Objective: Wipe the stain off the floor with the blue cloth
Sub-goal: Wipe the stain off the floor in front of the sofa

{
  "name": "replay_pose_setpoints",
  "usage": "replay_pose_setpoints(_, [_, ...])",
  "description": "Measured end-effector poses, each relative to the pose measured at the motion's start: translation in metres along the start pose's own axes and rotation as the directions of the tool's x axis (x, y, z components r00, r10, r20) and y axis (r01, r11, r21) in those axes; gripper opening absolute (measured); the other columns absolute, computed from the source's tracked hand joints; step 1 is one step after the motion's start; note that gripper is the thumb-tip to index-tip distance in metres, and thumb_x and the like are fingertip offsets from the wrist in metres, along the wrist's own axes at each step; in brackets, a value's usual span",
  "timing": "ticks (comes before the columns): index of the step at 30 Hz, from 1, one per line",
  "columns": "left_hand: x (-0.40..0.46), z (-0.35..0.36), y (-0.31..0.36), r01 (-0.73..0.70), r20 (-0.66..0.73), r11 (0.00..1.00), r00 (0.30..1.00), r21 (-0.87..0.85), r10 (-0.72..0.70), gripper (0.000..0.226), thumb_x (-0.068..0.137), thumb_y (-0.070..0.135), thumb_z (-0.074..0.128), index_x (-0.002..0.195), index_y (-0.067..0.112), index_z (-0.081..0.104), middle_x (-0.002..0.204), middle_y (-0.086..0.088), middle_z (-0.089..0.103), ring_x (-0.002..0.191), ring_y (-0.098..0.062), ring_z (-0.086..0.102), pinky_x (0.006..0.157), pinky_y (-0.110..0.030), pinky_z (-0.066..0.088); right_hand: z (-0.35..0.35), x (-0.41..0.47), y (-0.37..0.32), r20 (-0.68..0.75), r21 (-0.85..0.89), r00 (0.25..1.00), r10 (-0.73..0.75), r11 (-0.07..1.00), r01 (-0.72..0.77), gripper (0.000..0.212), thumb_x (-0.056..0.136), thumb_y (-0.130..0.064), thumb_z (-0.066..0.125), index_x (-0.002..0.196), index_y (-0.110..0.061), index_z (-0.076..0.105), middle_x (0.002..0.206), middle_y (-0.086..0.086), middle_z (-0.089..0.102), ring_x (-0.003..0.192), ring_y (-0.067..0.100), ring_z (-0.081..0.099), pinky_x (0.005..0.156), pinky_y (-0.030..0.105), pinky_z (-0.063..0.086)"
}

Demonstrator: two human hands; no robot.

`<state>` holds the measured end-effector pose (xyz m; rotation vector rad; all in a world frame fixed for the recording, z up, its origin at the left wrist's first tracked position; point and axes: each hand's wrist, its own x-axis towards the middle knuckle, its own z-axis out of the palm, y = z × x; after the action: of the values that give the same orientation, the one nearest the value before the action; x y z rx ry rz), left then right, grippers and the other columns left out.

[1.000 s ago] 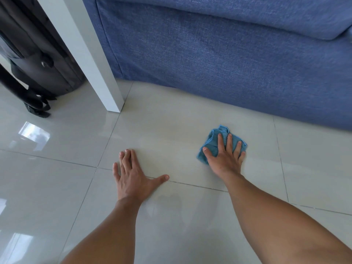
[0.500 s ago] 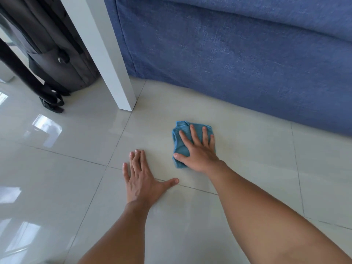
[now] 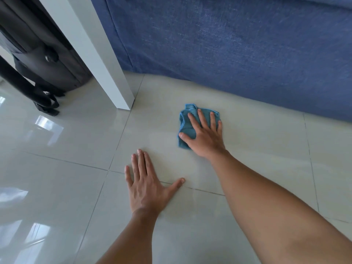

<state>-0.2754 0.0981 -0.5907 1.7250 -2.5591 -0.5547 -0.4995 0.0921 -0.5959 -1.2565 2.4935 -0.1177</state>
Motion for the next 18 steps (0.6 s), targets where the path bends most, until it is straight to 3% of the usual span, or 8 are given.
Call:
replay_pose_setpoints(10, [0.001,0.001,-0.002,0.001,0.016,1.0,1.0,0.01,-0.002,0.136,0.064,0.1,0.028,0.157,0.009,-0.011,0.167,-0.004,-0.015,0.151,-0.017,-0.025,0.124,-0.046,-0.007,-0.011,-0.038,0.09,-0.033,0.065,0.915,0.403,0.914,-0.4,0.084,0.09,-0.078,0.022,0.16,-0.039,-0.002,0.169,-0.008,-0.012,0.154,0.029,-0.016,0.122,0.053,-0.01])
replay_pose_setpoints(18, [-0.001,0.001,-0.001,0.001,-0.005,1.0,1.0,-0.01,-0.001,0.136,0.063,0.1,0.029,0.157,0.009,-0.009,0.168,-0.003,-0.01,0.152,-0.017,-0.021,0.124,-0.045,-0.007,0.002,-0.074,0.075,-0.025,0.086,0.877,0.481,0.875,-0.477,0.085,0.091,-0.076,0.02,0.16,-0.034,-0.007,0.168,-0.003,-0.018,0.152,0.032,-0.021,0.122,0.054,-0.013])
